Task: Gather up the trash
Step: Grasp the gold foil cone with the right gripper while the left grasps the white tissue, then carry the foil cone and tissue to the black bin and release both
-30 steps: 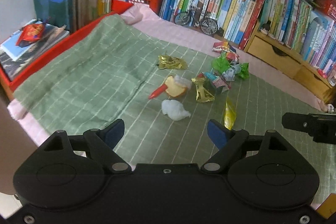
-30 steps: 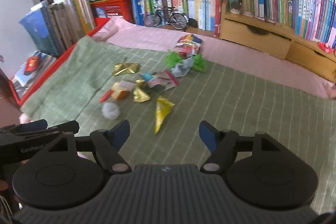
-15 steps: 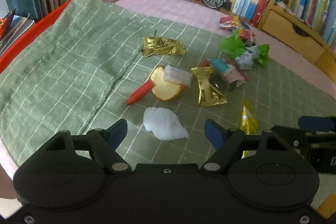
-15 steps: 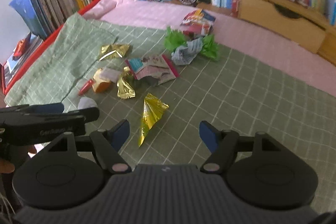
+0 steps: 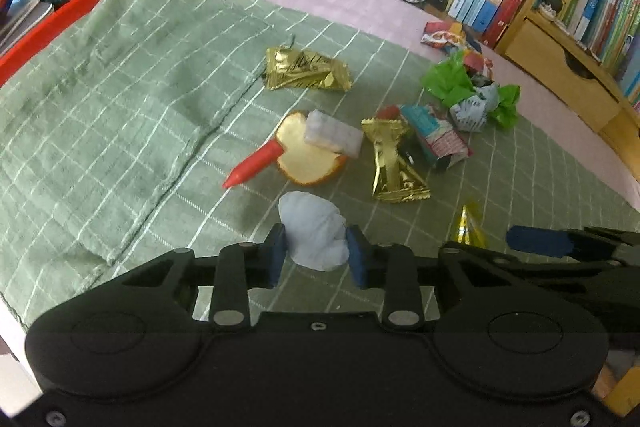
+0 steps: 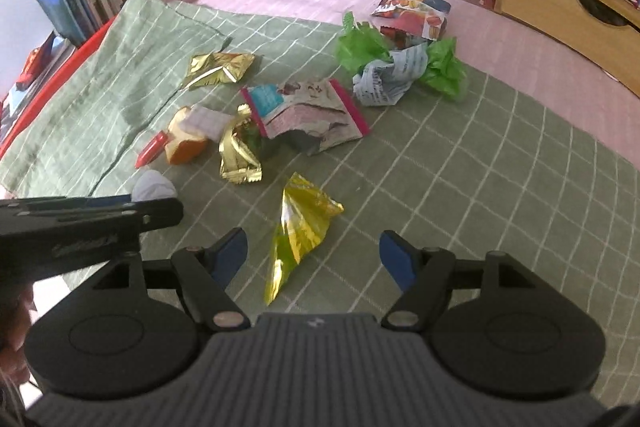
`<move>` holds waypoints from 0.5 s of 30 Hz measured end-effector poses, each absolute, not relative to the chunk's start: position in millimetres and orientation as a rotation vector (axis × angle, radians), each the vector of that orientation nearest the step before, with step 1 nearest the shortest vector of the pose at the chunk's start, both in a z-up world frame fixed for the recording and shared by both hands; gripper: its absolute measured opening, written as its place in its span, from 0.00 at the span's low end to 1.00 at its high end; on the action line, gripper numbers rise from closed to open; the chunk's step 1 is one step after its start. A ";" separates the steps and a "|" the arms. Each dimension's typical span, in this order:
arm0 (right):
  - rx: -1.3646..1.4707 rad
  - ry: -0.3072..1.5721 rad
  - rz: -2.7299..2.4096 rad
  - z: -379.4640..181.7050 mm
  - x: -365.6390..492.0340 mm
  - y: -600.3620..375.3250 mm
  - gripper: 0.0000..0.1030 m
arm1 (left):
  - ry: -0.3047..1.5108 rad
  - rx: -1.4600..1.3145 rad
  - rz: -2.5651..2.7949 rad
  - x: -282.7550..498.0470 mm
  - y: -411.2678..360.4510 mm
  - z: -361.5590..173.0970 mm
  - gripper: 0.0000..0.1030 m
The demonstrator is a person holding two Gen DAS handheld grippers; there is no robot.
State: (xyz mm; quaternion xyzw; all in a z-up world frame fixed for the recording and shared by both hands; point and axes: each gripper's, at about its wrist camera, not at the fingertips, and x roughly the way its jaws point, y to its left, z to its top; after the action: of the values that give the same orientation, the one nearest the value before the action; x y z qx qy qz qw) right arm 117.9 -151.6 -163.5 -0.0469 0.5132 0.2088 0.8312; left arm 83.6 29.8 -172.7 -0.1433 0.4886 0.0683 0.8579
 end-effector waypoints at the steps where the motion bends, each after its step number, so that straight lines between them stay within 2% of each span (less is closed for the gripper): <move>1: -0.093 1.087 0.442 -164.5 119.9 -151.0 0.79 | 1.020 -0.291 0.141 83.7 28.8 -170.7 0.29; 7: -0.066 1.086 0.501 -174.5 125.5 -146.9 0.52 | 0.997 -0.266 0.140 82.5 23.7 -160.2 0.29; 9: -0.070 1.083 0.509 -174.3 125.4 -145.7 0.34 | 0.994 -0.268 0.138 81.8 22.9 -158.5 0.29; 11: -0.077 1.080 0.492 -173.8 124.6 -146.6 0.26 | 0.993 -0.272 0.139 81.3 22.2 -157.3 0.29; 15: -0.052 1.092 0.486 -173.2 124.4 -150.9 0.20 | 0.989 -0.284 0.139 78.0 21.9 -155.2 0.29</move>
State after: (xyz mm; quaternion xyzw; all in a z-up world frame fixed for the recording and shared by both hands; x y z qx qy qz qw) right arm 124.4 -150.9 -173.2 -0.0246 0.5141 0.2285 0.8264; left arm 78.0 21.9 -155.2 -0.1359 0.4726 0.0663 0.8682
